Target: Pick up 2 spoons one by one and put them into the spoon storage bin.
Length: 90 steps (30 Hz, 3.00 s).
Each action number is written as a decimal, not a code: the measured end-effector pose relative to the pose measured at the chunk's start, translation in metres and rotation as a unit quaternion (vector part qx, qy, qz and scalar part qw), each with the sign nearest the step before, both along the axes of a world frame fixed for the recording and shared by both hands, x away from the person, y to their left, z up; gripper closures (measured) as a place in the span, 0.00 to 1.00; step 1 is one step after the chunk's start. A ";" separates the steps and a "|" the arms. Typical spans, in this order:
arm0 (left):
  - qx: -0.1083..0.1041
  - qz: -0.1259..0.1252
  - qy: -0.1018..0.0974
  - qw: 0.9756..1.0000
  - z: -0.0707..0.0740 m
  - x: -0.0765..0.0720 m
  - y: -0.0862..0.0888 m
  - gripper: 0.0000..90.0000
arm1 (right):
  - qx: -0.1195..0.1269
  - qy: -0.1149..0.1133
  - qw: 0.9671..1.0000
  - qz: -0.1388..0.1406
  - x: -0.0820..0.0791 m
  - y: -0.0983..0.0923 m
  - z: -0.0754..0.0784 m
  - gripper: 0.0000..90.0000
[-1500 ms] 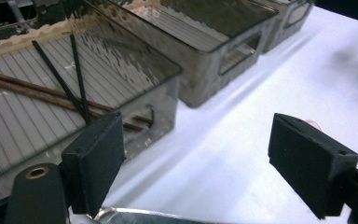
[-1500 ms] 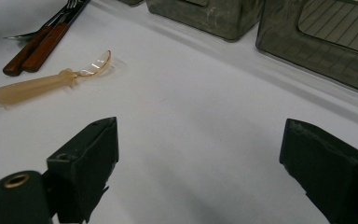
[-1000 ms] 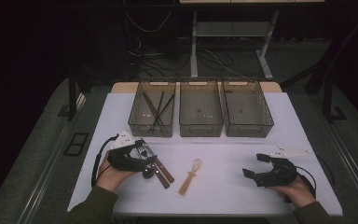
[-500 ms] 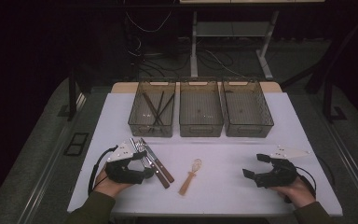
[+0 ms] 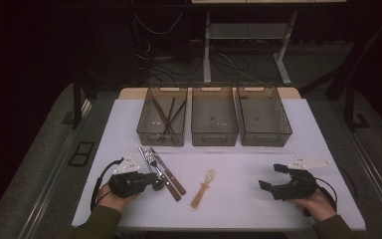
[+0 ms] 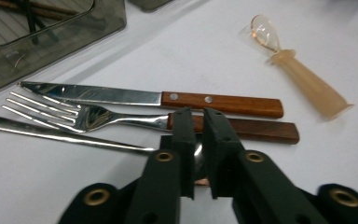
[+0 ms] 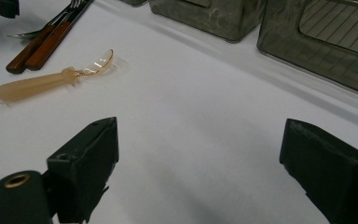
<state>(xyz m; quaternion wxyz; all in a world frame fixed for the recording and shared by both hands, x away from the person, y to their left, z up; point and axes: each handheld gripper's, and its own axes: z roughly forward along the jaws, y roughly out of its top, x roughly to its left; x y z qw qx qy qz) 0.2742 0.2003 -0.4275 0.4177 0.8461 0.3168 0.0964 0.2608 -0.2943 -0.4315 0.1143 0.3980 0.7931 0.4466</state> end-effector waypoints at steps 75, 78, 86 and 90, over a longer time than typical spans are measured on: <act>0.123 0.113 0.004 0.986 -0.013 0.102 0.031 0.99 | -0.006 0.005 1.000 0.003 0.002 -0.001 -0.003 0.13; 0.126 0.116 0.006 0.985 -0.012 0.099 0.033 0.99 | -0.007 0.004 1.000 0.003 0.002 0.000 -0.003 0.13; 0.127 0.116 0.012 0.985 -0.011 0.093 0.040 0.99 | -0.007 0.003 1.000 0.003 0.002 -0.001 -0.003 0.13; 0.125 0.118 0.014 0.985 -0.011 0.089 0.042 0.99 | -0.007 0.003 1.000 0.004 0.002 -0.001 -0.002 0.13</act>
